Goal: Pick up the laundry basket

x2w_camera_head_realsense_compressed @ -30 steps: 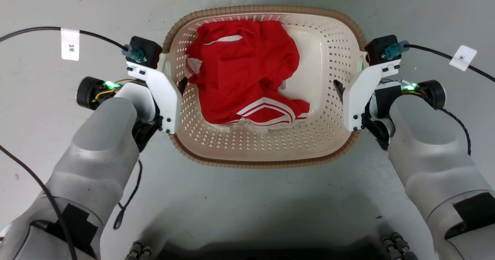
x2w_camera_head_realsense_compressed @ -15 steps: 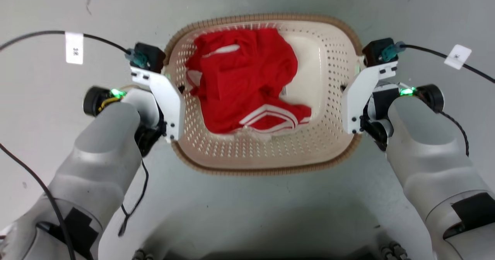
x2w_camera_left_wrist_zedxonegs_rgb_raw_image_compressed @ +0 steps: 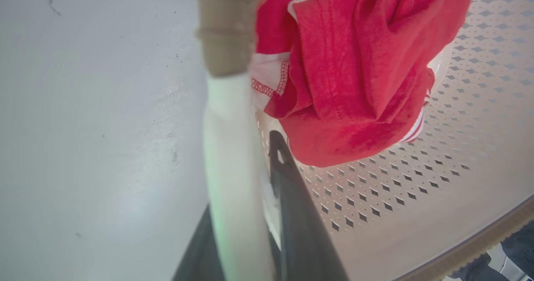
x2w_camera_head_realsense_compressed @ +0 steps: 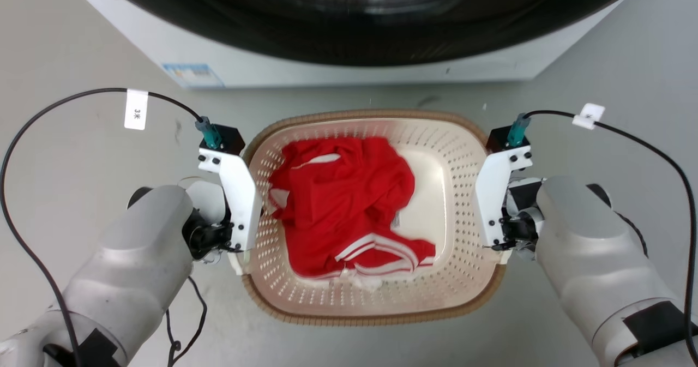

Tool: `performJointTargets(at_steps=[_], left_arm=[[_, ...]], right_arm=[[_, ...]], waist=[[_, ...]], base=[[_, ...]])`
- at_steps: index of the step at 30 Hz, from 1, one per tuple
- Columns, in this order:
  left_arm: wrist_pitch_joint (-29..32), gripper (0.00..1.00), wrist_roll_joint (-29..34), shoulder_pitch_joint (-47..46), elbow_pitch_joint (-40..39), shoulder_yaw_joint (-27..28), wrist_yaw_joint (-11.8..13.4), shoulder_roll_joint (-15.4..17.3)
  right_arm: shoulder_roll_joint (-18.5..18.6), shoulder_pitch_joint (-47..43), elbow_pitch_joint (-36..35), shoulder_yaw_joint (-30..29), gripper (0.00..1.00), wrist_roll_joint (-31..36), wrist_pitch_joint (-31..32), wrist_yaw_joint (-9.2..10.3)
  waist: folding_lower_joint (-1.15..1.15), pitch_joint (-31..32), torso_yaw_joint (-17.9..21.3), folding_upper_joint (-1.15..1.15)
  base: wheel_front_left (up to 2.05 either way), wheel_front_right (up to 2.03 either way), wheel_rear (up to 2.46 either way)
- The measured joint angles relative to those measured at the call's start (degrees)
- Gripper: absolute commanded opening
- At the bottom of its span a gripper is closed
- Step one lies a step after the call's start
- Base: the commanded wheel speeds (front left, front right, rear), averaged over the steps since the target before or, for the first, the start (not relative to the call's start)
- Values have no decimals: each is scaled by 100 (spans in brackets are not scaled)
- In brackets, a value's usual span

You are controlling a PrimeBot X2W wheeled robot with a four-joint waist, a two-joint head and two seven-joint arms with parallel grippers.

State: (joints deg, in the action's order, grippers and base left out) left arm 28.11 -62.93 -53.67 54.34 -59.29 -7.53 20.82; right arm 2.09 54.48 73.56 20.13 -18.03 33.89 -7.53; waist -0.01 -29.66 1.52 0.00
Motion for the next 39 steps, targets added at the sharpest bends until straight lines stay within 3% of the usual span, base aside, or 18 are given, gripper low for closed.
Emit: performJointTargets(at_steps=[10,21,30,39], left_arm=[[754,0,-487,119,-349,-382,2,331],[1325,0,-1001,644,-408,-648,2,431],[1512,0,-1216,917,-413,-787,3,433],[1659,0,-1298,948,-439,-909,4,467]], right_arm=[[-31,-274,-269,375,0,-541,776,-10],[-29,-764,-472,923,0,-1040,1359,-7],[-11,-1022,-531,1163,0,-1393,1515,-2],[-11,-1015,-472,1324,0,-1530,1538,-2]], waist=[[-1,1127,89,0],[-1,1983,258,0],[-1,2444,325,0],[-1,2473,383,0]], base=[[0,0,0],[0,0,0],[0,0,0],[0,0,0]])
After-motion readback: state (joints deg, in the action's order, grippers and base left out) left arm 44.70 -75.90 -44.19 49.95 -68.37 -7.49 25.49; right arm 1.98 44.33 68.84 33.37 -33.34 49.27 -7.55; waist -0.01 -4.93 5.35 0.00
